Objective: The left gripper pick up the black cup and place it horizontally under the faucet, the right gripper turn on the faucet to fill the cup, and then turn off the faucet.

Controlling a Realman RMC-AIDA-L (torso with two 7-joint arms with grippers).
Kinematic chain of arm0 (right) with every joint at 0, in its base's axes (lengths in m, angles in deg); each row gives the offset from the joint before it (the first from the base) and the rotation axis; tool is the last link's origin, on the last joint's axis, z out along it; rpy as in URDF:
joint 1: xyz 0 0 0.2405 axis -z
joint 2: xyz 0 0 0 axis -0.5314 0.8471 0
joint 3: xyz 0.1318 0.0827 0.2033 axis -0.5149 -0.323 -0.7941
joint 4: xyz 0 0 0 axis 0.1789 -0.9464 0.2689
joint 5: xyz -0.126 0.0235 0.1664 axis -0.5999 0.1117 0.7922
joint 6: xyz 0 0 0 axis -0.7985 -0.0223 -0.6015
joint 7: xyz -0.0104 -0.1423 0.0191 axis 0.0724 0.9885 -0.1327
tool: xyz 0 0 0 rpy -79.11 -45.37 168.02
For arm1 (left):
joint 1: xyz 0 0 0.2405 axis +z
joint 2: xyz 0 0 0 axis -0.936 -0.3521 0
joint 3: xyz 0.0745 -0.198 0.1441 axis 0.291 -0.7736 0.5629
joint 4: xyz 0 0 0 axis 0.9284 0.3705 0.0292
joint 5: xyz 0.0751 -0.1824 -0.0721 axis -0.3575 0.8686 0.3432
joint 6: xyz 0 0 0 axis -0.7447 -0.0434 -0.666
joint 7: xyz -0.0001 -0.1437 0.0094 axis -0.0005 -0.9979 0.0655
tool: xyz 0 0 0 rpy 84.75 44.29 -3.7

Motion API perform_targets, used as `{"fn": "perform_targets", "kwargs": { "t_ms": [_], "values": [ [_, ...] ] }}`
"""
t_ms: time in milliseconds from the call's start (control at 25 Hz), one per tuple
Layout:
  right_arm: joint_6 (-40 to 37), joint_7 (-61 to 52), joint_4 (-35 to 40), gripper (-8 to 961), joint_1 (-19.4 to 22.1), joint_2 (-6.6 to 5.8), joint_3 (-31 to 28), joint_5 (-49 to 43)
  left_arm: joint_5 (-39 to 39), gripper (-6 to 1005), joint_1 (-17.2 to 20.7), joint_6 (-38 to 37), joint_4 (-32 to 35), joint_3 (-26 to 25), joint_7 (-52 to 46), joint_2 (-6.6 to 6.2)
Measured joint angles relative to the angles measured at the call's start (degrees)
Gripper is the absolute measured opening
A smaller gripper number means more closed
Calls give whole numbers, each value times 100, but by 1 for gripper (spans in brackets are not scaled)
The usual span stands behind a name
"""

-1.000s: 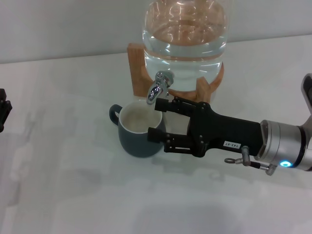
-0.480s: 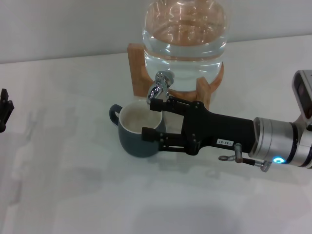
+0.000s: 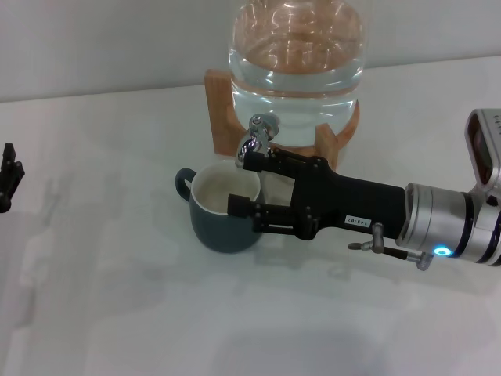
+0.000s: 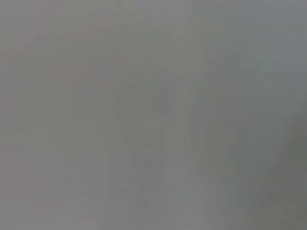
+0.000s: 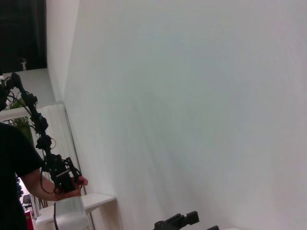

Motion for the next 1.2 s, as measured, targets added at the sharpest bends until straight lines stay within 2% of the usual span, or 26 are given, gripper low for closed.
{"fn": "perform_targets", "kwargs": {
  "t_ms": [440,1200],
  "values": [
    [-63,37,8,824,14,0,-26,42,1,892,-34,25,0,0,0,-8],
    [-213,70,427,823,291,-39,-39,90,1,892,-113,89,-9,0,0,-9]
  ]
}}
